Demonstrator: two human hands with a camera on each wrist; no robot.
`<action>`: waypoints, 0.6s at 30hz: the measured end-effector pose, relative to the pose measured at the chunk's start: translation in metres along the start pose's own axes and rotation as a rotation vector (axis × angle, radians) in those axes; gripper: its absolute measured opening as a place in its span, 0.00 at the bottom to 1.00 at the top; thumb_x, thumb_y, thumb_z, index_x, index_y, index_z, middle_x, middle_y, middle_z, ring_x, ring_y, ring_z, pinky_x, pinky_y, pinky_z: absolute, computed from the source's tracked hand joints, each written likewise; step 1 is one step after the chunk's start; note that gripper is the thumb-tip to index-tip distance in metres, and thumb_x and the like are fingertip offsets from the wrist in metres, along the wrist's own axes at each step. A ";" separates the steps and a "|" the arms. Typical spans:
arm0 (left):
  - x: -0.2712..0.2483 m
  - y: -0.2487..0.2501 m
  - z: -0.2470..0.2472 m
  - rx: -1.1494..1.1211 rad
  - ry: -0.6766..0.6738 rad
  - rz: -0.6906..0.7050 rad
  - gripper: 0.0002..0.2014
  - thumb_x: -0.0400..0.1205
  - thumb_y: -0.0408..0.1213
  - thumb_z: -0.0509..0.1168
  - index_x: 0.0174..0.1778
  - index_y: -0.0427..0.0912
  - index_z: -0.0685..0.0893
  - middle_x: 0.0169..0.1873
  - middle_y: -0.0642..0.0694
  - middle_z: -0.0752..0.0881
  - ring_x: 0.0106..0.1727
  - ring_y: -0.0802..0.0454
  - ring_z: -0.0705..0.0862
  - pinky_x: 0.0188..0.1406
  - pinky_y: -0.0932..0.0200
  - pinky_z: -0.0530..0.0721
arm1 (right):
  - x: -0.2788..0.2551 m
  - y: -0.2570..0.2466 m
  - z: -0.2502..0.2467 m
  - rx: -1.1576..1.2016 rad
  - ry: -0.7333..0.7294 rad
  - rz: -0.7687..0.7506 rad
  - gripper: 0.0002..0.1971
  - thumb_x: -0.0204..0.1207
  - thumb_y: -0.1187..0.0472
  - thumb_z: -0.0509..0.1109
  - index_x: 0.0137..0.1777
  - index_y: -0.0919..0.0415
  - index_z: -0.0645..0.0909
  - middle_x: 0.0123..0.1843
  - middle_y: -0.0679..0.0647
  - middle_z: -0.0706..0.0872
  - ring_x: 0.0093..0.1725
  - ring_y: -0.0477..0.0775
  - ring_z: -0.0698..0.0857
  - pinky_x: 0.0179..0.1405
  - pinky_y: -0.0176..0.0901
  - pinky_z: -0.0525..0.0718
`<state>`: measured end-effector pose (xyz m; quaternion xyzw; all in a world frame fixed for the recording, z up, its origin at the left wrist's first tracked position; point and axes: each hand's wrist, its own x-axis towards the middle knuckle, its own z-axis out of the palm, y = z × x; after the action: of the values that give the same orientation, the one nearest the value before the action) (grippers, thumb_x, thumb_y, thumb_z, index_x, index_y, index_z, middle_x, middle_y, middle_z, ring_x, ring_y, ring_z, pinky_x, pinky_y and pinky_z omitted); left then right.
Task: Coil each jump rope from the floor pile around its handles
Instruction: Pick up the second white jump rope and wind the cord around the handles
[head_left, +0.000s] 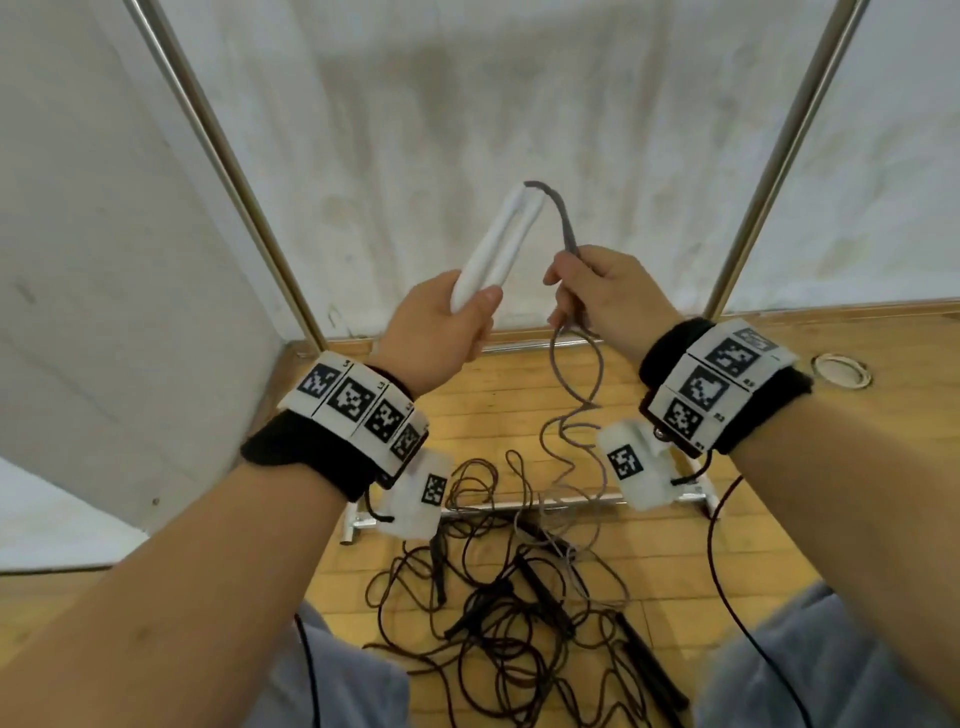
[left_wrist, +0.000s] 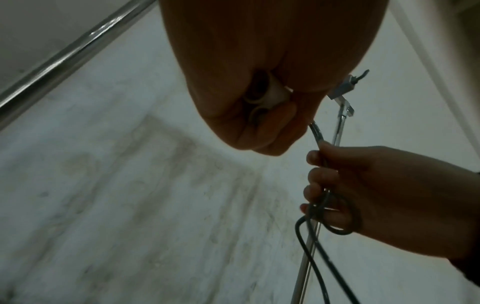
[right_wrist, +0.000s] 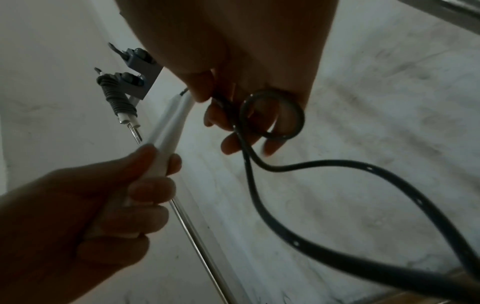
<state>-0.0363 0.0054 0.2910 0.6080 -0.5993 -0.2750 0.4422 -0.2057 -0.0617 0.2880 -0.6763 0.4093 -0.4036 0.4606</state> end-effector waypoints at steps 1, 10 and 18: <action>0.003 0.000 0.002 -0.078 0.023 -0.038 0.13 0.85 0.44 0.61 0.50 0.36 0.81 0.27 0.50 0.79 0.25 0.53 0.76 0.22 0.60 0.74 | 0.003 0.001 0.001 0.003 -0.036 0.015 0.14 0.84 0.59 0.59 0.37 0.58 0.79 0.25 0.50 0.77 0.28 0.49 0.82 0.34 0.40 0.81; 0.008 -0.005 0.018 -0.553 0.092 -0.266 0.08 0.86 0.44 0.60 0.51 0.43 0.79 0.27 0.53 0.78 0.24 0.56 0.73 0.18 0.64 0.68 | 0.003 0.011 0.006 -0.078 -0.227 0.088 0.05 0.80 0.58 0.66 0.43 0.56 0.79 0.30 0.53 0.83 0.27 0.50 0.83 0.32 0.40 0.82; 0.011 -0.004 0.021 -0.605 0.173 -0.327 0.09 0.85 0.45 0.61 0.50 0.44 0.79 0.29 0.52 0.78 0.24 0.57 0.74 0.19 0.65 0.69 | -0.010 0.015 0.010 -0.070 -0.080 0.142 0.21 0.78 0.45 0.64 0.64 0.57 0.73 0.34 0.46 0.73 0.21 0.40 0.70 0.19 0.31 0.69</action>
<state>-0.0512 -0.0100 0.2795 0.5583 -0.3457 -0.4547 0.6017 -0.2024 -0.0537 0.2691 -0.6767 0.4516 -0.3282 0.4801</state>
